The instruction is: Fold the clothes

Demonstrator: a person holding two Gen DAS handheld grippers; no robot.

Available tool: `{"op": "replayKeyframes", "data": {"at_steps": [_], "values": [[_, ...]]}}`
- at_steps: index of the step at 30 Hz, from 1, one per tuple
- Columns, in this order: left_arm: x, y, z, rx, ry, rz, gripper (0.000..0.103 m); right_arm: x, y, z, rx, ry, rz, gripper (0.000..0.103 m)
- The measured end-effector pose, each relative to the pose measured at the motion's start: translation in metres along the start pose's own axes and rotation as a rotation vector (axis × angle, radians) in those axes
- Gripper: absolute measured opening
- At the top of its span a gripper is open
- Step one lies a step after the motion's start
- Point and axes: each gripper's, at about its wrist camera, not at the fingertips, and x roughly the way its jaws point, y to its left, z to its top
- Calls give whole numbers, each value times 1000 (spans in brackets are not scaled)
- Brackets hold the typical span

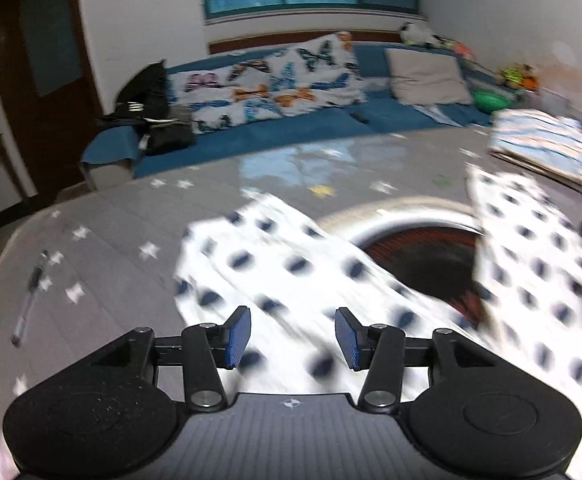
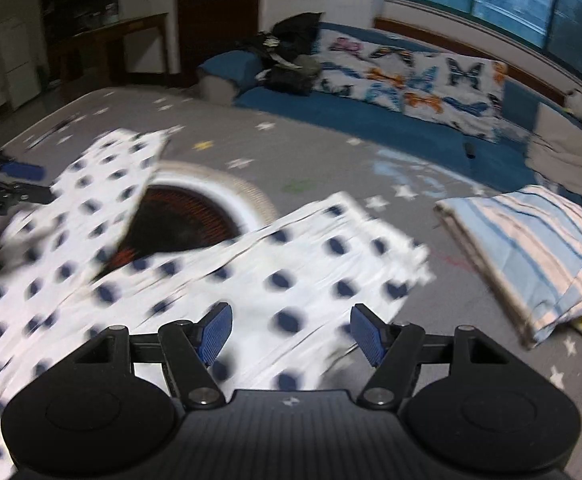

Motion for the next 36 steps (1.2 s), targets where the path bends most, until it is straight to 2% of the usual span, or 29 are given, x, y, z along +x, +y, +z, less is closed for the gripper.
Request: {"op": "replayKeyframes", "data": {"at_steps": [7,12,19,22,30,36], "values": [[-49,-38,-50,-17,-12,-80,51,-36,59,-41,-74,-6,110,67],[-81,-65,-85,28,-25,-108,51,-60,93,-71,-117,-14,171,67],[-107,-87,-126,27,-60,-116,51,-70,116,-107,-144,-5,166,67],[-110,-94,-142,56,-66,-81,51,-67,118,-117,-155,11,140,67],[-120,-94,-156,91,-85,-35,55,-83,119,-121,-170,-29,101,67],[-134,-108,-156,104,-120,-70,57,-88,138,-116,-174,-72,168,68]]}}
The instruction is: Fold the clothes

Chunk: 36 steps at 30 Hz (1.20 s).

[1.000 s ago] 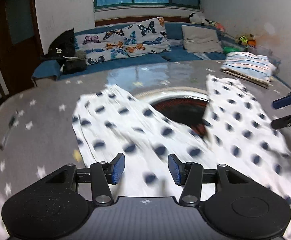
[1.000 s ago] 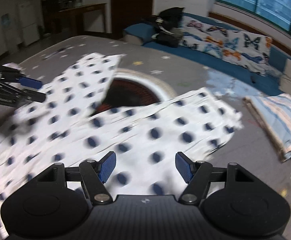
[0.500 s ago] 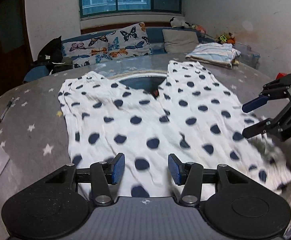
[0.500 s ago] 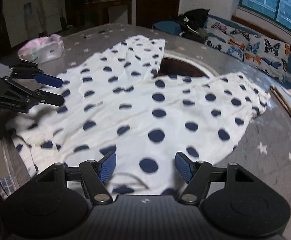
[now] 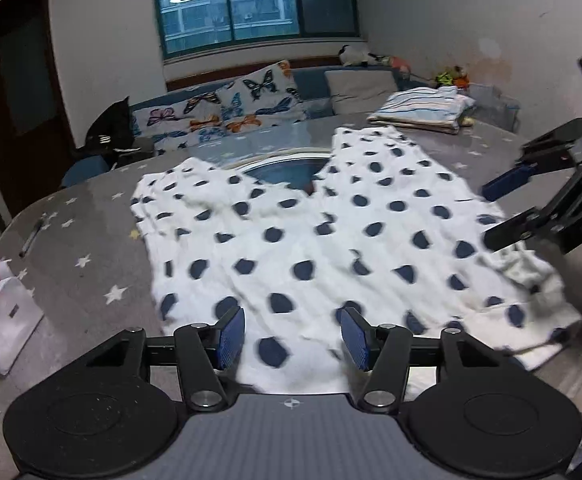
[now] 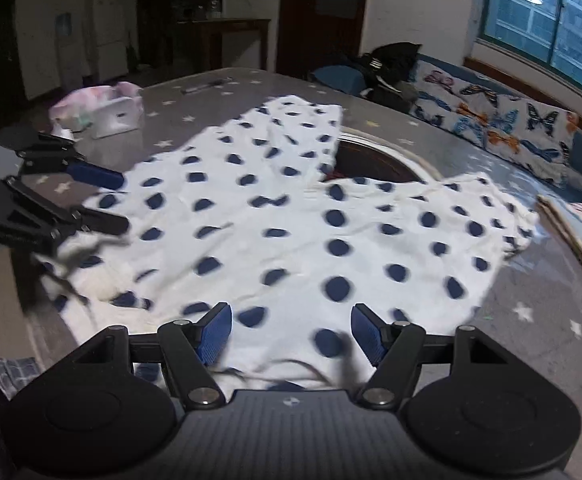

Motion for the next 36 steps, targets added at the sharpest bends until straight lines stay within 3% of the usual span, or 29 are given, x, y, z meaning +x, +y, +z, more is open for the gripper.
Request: {"op": "replayKeyframes", "data": {"at_steps": [7,13,19,24,31,36], "values": [[5,-6,-13,24,45,0,57,12,2,-13,12,47,29,68],[-2,-13,2,27,27,-24,58,-2,-18,-15,88,20,25,68],[-3,-40,17,41,-17,-114,58,-5,-39,-26,171,35,14,58],[7,-65,26,64,-22,-191,58,-11,-43,-32,181,39,11,57],[4,-106,34,151,-19,-396,58,-25,-69,-24,224,12,-54,58],[9,-132,30,197,-7,-442,57,-22,-99,-23,308,15,-98,58]]}}
